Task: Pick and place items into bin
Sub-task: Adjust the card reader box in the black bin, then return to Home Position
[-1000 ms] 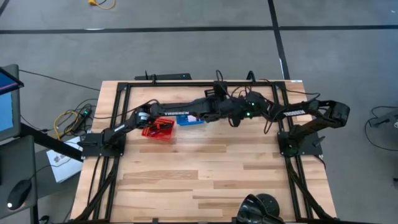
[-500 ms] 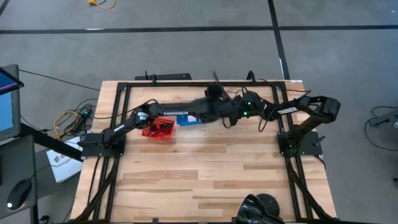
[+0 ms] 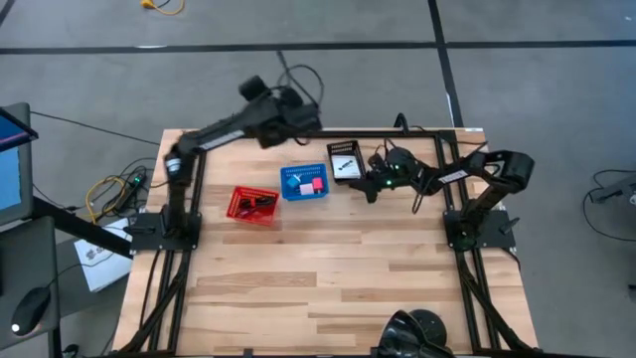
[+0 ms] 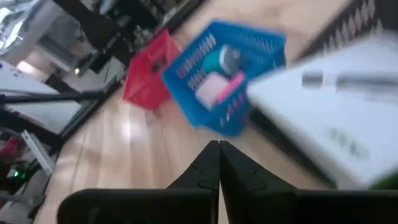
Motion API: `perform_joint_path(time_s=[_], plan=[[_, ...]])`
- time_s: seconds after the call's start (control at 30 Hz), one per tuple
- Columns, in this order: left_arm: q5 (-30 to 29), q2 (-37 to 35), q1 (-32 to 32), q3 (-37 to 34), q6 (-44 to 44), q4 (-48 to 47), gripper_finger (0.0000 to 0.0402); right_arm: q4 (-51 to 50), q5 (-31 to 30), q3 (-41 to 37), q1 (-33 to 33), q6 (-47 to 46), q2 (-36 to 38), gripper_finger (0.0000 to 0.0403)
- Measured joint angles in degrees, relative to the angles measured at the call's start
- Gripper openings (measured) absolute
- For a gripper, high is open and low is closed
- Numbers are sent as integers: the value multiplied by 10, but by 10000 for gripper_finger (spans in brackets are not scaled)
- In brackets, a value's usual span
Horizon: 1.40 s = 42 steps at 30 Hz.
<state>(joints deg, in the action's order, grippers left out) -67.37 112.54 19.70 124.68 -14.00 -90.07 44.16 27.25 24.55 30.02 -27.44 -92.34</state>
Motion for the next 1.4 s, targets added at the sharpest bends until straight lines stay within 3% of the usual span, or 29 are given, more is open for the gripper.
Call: perform_joint_path(time_s=[0.13, 0.33, 0.57, 0.77, 1.0, 1.4], plan=[[-22, -68, 9, -33, -2, 0, 139, -6, -6, 24, 7, 6, -1, 0], [-77, -134, 20, -51, -47, 1, 139, -40, -3, 96, 2, 5, -64, 0], [-111, -144, 39, -52, -43, 0, 139, -116, -1, 165, -3, 8, -123, 0], [-105, -137, 60, -52, -28, 0, 139, -117, -1, 190, -3, 10, -108, 0], [-101, -135, 74, -52, -7, 0, 139, -237, -7, 218, 5, 59, -100, 0], [-100, -135, 77, -52, 0, 0, 139, -405, -133, 290, 11, 163, -100, 0]])
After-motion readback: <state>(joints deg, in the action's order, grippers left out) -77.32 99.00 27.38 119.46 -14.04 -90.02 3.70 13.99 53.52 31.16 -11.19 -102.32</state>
